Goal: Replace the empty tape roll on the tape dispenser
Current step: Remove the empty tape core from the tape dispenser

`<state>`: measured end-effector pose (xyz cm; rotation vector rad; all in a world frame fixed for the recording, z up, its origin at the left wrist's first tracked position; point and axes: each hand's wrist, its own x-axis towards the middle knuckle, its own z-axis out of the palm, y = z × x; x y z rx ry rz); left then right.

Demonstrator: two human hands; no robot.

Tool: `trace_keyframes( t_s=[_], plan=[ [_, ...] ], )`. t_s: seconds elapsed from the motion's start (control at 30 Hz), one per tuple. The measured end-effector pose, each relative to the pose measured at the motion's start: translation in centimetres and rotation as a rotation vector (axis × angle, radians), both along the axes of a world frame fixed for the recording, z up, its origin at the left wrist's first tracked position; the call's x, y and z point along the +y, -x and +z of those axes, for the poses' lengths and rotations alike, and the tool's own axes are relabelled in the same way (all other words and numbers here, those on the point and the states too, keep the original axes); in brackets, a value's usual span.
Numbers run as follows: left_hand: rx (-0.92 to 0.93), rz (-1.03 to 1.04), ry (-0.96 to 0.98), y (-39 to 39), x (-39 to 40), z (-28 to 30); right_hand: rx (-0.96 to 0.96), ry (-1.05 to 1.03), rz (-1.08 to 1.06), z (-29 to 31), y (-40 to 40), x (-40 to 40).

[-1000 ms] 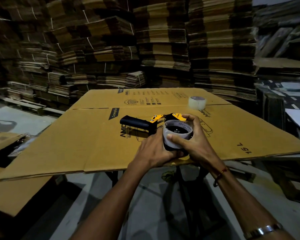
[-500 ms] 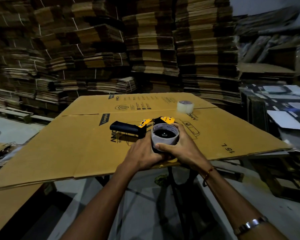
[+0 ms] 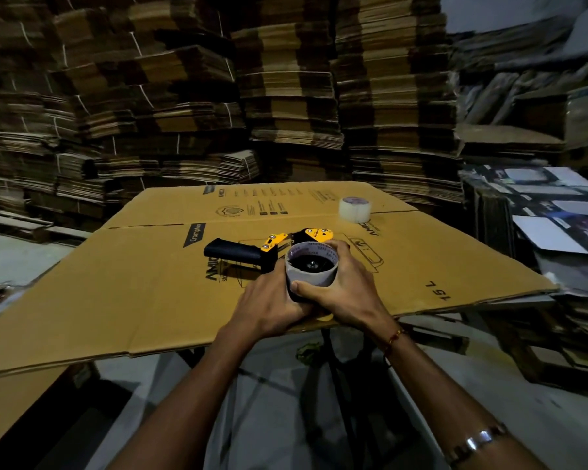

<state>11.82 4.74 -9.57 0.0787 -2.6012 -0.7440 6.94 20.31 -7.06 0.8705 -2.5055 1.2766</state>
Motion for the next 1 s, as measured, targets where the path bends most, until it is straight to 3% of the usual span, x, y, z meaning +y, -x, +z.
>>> trace_keyframes(
  t_s=[0.2, 1.0],
  plan=[
    [-0.002, -0.017, -0.055, -0.1, -0.1, -0.2, -0.001, 0.014, -0.066, -0.1, -0.8, -0.5],
    [-0.031, 0.004, -0.033, -0.1, 0.4, 0.2, -0.160, 0.240, 0.090, -1.1, 0.9, 0.3]
  ],
)
